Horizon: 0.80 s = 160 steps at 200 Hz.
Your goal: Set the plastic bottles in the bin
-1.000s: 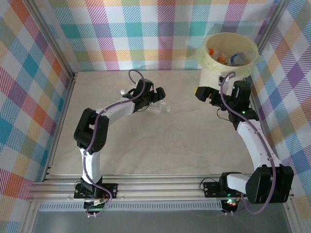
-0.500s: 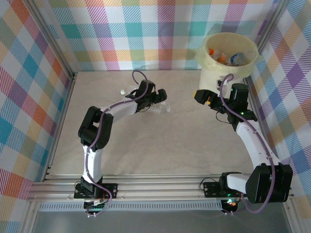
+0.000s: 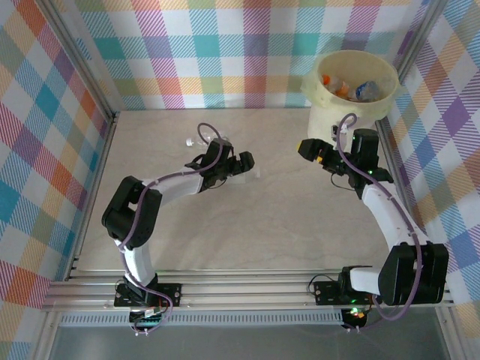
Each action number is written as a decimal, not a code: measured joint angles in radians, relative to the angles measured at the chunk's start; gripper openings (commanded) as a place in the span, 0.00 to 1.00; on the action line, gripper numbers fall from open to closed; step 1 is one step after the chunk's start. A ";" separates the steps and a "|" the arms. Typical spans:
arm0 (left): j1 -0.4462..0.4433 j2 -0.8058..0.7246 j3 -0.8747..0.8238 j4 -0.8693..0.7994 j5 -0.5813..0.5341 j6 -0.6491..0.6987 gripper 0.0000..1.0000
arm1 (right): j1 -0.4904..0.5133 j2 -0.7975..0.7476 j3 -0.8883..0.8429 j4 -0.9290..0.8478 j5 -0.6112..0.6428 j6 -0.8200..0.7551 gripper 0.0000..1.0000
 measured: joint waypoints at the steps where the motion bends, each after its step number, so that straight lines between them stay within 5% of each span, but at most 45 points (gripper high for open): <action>1: -0.002 -0.001 -0.002 0.000 0.000 -0.001 1.00 | 0.000 0.000 0.000 0.000 0.000 0.000 1.00; 87: -0.237 -0.165 -0.111 -0.130 -0.032 -0.158 1.00 | 0.019 0.036 0.000 0.000 0.001 0.023 1.00; 160: -0.124 -0.119 0.079 -0.323 -0.211 -0.029 1.00 | 0.032 0.051 -0.003 -0.004 0.005 0.052 1.00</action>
